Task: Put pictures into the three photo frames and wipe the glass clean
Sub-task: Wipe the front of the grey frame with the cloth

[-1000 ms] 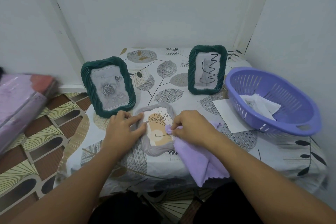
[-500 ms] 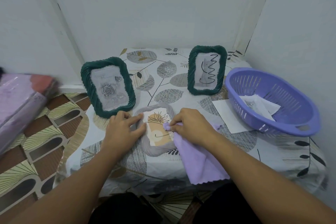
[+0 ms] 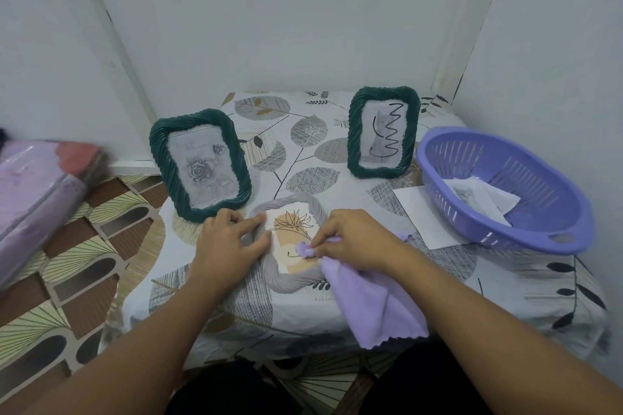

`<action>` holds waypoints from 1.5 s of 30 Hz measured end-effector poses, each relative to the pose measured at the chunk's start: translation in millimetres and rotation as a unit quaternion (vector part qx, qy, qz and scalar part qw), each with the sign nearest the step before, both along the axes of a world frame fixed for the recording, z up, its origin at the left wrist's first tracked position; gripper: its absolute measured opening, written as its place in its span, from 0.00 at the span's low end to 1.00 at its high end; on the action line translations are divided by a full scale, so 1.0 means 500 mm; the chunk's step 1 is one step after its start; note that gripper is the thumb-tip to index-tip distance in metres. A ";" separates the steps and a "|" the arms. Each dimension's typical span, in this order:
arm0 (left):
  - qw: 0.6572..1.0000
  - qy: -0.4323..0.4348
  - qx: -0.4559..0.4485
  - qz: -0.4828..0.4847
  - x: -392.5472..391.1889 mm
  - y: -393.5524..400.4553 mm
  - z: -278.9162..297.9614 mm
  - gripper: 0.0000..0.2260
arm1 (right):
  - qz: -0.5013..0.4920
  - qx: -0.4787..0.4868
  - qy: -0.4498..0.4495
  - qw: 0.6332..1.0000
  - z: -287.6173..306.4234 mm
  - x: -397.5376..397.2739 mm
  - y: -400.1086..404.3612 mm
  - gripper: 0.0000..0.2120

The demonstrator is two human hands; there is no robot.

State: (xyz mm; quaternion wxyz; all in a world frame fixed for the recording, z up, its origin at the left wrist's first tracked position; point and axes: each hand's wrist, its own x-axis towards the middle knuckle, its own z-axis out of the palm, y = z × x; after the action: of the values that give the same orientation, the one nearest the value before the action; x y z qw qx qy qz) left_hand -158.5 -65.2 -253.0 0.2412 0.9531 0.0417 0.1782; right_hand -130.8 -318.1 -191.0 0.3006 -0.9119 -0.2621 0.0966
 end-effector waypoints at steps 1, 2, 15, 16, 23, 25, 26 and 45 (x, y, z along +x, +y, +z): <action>1.000 0.002 0.001 -0.001 0.000 0.000 0.000 0.29 | 0.013 -0.004 0.015 1.000 0.003 0.002 -0.006 0.06; 1.000 0.004 0.002 -0.001 0.000 0.000 0.000 0.29 | 0.020 -0.008 0.021 1.000 0.007 0.005 -0.010 0.06; 1.000 -0.004 0.003 -0.002 -0.001 0.000 0.000 0.28 | -0.007 -0.009 -0.022 1.000 0.005 0.011 -0.005 0.06; 1.000 -0.004 0.005 -0.003 -0.001 0.000 0.000 0.28 | -0.025 -0.016 -0.039 0.999 0.002 0.012 0.004 0.07; 1.000 -0.008 0.007 -0.005 0.002 0.002 -0.004 0.28 | 0.044 -0.022 0.010 0.999 0.009 0.009 -0.001 0.06; 1.000 -0.005 0.007 -0.005 0.002 0.002 -0.003 0.28 | 0.015 -0.019 -0.013 1.000 0.008 0.016 0.002 0.06; 1.000 -0.005 0.007 -0.006 0.002 0.002 -0.003 0.28 | -0.008 -0.016 -0.029 0.999 0.006 0.017 0.008 0.06; 1.000 -0.018 0.017 -0.008 0.003 0.005 -0.005 0.28 | 0.034 -0.012 0.010 0.999 0.013 0.015 -0.006 0.06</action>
State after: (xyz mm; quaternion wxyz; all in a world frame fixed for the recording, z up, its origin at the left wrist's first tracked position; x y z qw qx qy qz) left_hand -157.1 -63.0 -255.4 0.2271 0.9540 0.0269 0.1939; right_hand -123.3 -321.2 -184.3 0.2883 -0.9051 -0.2890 0.1187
